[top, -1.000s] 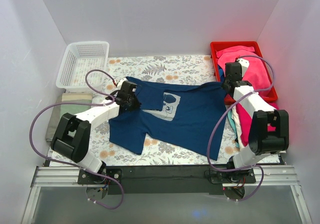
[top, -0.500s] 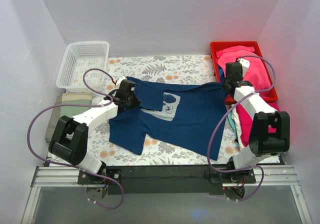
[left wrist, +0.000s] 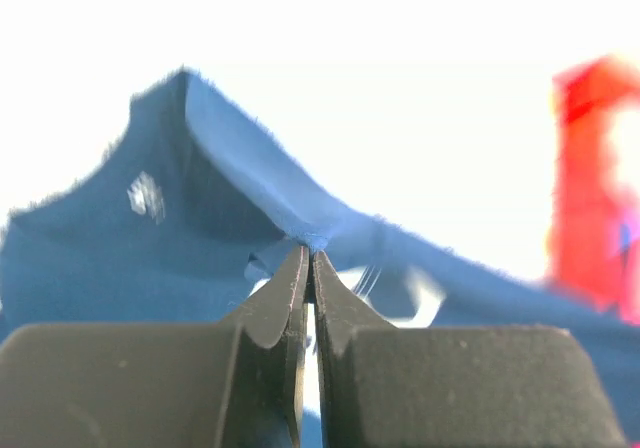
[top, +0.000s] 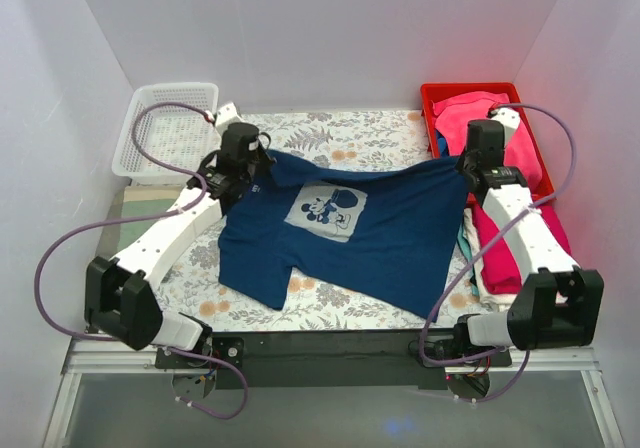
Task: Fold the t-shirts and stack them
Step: Flatten out the tshirt
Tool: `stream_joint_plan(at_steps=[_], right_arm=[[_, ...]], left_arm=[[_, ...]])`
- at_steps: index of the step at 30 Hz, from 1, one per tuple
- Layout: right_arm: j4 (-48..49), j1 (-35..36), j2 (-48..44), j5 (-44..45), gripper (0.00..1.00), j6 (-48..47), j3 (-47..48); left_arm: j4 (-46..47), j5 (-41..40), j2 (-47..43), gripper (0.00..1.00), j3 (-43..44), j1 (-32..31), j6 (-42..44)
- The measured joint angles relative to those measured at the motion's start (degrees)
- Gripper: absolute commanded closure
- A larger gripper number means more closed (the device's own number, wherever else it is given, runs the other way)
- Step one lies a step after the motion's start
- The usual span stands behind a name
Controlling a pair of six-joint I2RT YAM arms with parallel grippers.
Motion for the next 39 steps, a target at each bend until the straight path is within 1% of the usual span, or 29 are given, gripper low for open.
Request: stream_joint_plan(at_steps=[3, 7, 12, 15, 20, 23, 27, 32, 35, 39], right_arm=[[-1.6, 0.0, -5.7, 0.2, 0.99, -0.8, 1.1], [-3.8, 0.0, -12.2, 0.2, 0.99, -2.1, 5.2], [-6.0, 0.0, -19.2, -0.6, 0.99, -3.6, 10.0], [-7.5, 0.0, -23.4, -2.3, 0.99, -4.1, 11.8], [-11.0, 0.1, -29.7, -6.8, 0.99, -4.3, 16.3], [-12.8, 0.1, -33.0, -10.0, 0.99, -4.3, 19.6], [-14.0, 0.1, -36.7, -13.7, 0.99, -4.2, 23.9], [-13.1, 0.0, -37.7, -16.4, 0.99, -3.5, 26.9], [-11.8, 0.0, -35.8, -17.2, 0.99, -2.9, 25.8], [-8.9, 0.0, -29.5, -17.6, 0.99, -2.1, 22.9]], left_arm=[[0.2, -3.8, -4.4, 1.00, 5.3, 0.0, 2.1], [0.8, -8.8, -11.4, 1.00, 10.6, 0.0, 4.4], [2.5, -12.5, -22.7, 1.00, 11.8, 0.0, 7.2], [4.5, -12.5, -29.9, 1.00, 11.6, -0.1, 9.4], [8.0, -9.0, -41.3, 1.00, 12.1, -0.3, 12.7], [9.1, -6.6, -44.8, 1.00, 14.6, -0.3, 14.3], [9.7, -4.3, -45.7, 1.00, 18.6, -0.3, 16.2], [11.7, -4.5, -42.8, 1.00, 22.4, -0.3, 19.9], [17.1, -6.4, -38.5, 1.00, 22.6, -0.3, 22.8], [25.9, -10.2, -28.4, 1.00, 21.9, -0.3, 27.7]])
